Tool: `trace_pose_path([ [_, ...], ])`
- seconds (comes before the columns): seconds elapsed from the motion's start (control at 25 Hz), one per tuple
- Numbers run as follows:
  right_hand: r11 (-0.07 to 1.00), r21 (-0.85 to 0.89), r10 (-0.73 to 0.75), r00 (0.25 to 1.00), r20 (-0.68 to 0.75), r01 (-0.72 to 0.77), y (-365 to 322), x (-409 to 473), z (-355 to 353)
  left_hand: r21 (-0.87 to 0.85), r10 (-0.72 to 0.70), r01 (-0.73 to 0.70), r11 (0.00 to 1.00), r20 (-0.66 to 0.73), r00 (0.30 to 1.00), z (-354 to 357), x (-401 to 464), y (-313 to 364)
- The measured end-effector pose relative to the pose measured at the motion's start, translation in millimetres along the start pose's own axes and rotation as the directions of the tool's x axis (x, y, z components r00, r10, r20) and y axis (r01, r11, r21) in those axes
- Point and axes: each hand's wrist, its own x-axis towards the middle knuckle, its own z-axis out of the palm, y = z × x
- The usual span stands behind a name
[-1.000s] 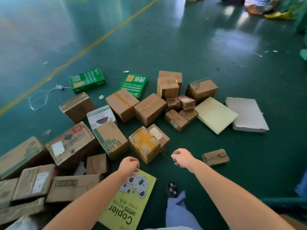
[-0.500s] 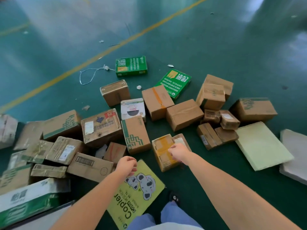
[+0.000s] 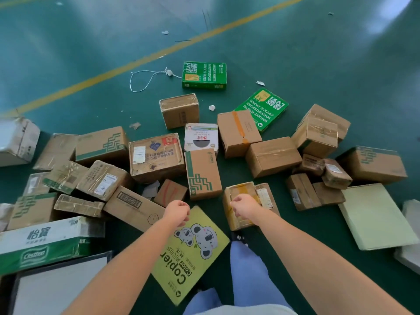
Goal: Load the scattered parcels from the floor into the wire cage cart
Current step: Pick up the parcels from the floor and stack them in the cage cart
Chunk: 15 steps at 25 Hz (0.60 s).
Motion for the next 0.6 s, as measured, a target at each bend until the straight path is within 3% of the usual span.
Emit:
trace_pose_path([
  [0.28,0.994,-0.102,-0.027,0.997,0.076,0.034,-29.1,79.4,-3.2,-0.078,-0.057,0.053,0.996,-0.054,0.997,10.5,59.1,37.0],
  [0.6,0.984,-0.172,-0.013,0.985,0.173,0.043,-19.8,297.0,12.2,-0.094,-0.154,0.144,0.985,-0.104,0.983,86.3,257.3,42.5],
])
